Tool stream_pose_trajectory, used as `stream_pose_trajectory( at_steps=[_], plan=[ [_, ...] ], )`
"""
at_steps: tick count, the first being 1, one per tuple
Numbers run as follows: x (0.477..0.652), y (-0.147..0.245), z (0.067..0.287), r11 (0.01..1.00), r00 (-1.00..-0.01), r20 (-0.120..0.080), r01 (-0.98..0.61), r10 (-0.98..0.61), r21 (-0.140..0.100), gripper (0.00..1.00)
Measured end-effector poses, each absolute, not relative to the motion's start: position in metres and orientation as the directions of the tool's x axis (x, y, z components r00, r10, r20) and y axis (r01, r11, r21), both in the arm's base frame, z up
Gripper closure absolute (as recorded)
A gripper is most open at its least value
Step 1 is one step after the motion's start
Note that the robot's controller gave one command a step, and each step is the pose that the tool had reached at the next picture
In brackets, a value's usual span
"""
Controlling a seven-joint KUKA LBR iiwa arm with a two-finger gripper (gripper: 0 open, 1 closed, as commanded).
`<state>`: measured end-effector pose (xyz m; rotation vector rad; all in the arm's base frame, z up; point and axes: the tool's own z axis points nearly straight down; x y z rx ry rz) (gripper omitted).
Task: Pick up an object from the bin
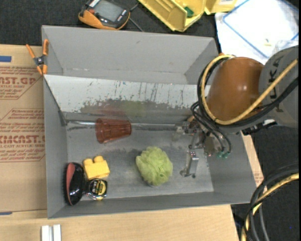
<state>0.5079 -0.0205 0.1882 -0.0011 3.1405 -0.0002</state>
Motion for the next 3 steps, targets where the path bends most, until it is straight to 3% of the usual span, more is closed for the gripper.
stream_pose_trajectory(
  at_steps=[1, 2, 3],
  plan=[
    [0.508, -0.021, 0.188, 1.000, -1.000, -0.001, -0.001, -0.001, 0.000, 0.00],
    [0.507, 0.013, 0.115, 0.996, -0.996, 0.004, -0.092, -0.092, 0.002, 0.00],
    [0.482, 0.019, 0.125, 0.996, -0.996, -0.009, -0.092, -0.092, -0.001, 0.00]
  ],
)
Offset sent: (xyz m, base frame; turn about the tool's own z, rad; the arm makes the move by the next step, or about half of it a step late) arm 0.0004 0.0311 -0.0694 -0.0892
